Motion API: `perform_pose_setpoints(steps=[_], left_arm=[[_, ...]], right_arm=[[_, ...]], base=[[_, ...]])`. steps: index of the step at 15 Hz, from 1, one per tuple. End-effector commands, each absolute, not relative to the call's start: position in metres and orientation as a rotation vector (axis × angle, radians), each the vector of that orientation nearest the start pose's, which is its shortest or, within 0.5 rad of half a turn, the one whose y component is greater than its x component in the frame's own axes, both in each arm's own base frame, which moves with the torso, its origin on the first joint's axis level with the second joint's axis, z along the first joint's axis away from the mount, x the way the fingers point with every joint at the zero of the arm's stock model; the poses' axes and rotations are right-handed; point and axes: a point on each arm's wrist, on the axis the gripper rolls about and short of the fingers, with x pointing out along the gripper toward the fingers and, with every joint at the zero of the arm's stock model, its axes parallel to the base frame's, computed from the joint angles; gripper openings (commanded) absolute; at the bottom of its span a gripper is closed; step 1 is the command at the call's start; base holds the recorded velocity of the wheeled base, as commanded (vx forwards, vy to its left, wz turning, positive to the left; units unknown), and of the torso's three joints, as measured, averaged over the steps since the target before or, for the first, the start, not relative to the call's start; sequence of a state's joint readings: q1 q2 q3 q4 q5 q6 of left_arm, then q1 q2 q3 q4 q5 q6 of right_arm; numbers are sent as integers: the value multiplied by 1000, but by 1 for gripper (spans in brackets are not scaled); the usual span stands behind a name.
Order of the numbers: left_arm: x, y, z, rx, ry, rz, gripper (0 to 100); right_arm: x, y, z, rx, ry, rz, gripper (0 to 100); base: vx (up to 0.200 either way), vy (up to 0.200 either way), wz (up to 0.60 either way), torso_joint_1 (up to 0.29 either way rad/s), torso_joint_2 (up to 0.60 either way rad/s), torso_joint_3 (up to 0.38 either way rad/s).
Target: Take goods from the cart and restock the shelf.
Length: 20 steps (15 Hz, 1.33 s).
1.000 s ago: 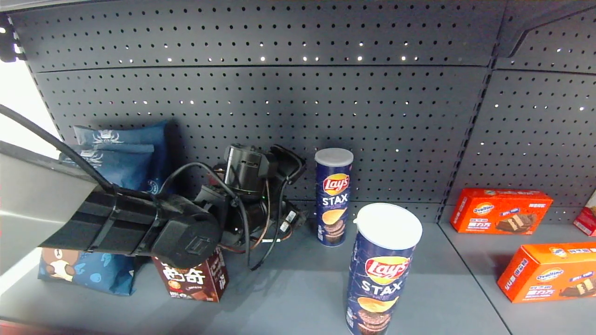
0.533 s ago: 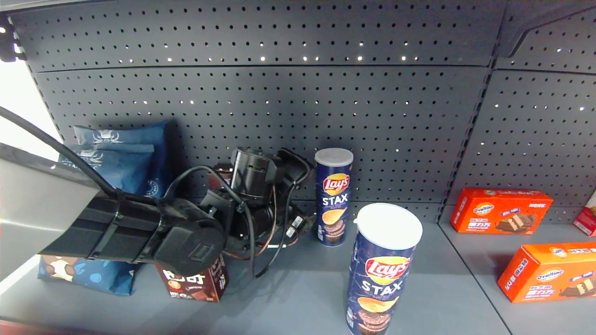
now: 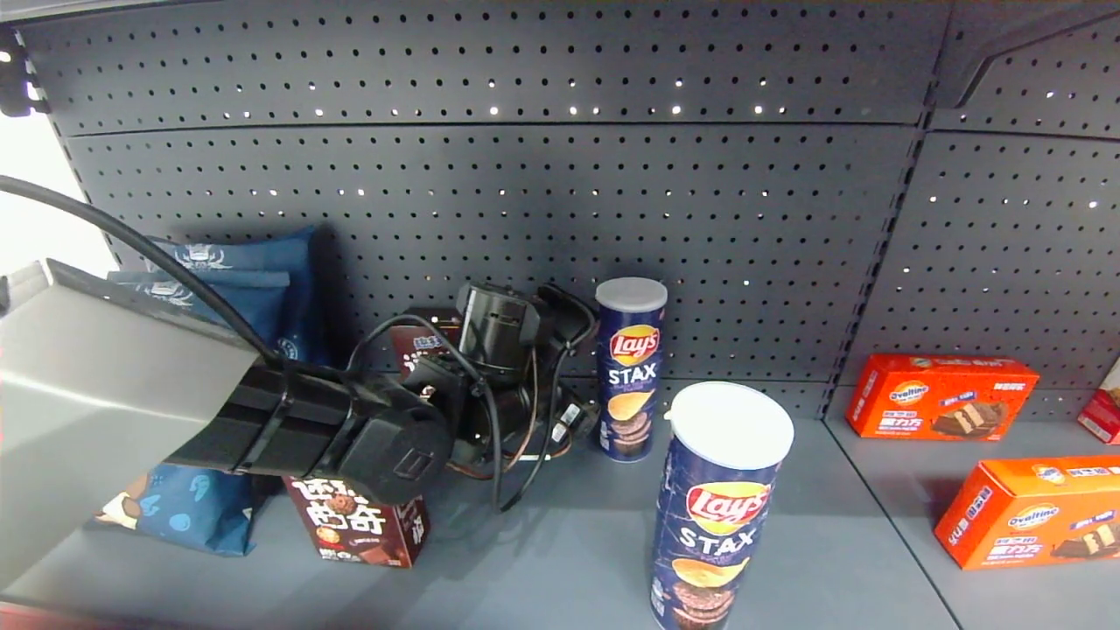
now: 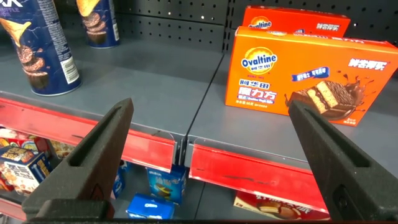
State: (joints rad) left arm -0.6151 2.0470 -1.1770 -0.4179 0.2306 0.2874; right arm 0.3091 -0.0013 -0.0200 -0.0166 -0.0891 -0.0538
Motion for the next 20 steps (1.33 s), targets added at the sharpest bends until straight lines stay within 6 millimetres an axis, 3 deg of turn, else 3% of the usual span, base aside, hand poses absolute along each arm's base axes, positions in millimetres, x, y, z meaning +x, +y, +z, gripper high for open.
perform_pose_setpoints(steps=[1, 11, 13, 14, 15, 20], left_arm=[[335, -231, 129, 471, 371, -439, 100], [336, -233, 124, 465, 361, -438, 100], [321, -226, 150, 445, 311, -431, 100], [321, -226, 150, 445, 311, -431, 100], [303, -210, 182, 417, 250, -419, 100], [275, -183, 216, 383, 179, -396, 100]], right_arm=[[-23, -9, 83, -46, -42, 220, 100], [-22, -9, 83, -44, -54, 218, 100], [-22, -9, 83, -45, -54, 219, 100], [-22, -9, 83, -45, -54, 219, 100], [-22, -9, 82, -55, -51, 227, 100], [-22, -11, 84, -57, -50, 152, 100]], base=[[0, 0, 0, 0, 0, 0], [0, 0, 0, 0, 0, 0], [0, 0, 0, 0, 0, 0], [0, 0, 0, 0, 0, 0], [0, 0, 0, 0, 0, 0], [0, 0, 0, 0, 0, 0]])
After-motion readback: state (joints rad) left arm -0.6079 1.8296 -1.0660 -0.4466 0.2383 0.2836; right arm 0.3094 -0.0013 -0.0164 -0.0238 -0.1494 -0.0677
